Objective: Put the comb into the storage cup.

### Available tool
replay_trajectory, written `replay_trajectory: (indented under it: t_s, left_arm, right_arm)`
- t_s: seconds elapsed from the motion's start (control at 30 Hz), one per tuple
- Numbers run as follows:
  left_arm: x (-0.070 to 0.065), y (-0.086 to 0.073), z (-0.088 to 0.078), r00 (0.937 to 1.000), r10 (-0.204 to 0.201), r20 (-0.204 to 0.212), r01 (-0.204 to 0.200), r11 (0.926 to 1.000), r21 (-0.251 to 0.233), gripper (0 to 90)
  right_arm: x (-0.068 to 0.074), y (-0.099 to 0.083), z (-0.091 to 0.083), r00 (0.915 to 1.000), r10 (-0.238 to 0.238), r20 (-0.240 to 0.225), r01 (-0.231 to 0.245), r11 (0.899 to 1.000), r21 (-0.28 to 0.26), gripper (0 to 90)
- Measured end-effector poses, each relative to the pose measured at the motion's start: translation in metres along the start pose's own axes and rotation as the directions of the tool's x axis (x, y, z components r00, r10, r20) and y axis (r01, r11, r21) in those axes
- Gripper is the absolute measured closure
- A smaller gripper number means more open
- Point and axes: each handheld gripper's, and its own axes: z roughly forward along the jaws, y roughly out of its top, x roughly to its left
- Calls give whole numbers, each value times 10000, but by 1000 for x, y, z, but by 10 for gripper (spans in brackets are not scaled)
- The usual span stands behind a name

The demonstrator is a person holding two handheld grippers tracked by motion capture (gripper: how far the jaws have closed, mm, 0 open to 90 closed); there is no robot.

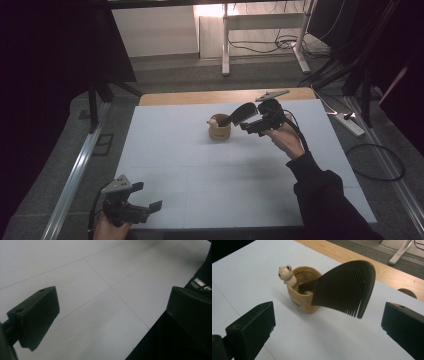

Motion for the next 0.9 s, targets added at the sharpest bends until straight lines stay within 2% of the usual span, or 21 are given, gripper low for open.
replay_trajectory:
  t_s: [0.2, 0.9]
  left_arm:
    - [-2, 0, -1, 9993, 143, -334, -145, 9999, -66, 0]
    - [-1, 0, 0, 9996, 186, -229, -186, 9998, -5, 0]
  right_arm:
    - [2, -7, -2, 9999, -99, -48, 99, 10000, -3, 0]
    - [15, -28, -8, 9986, -506, -136, 509, 9985, 190, 0]
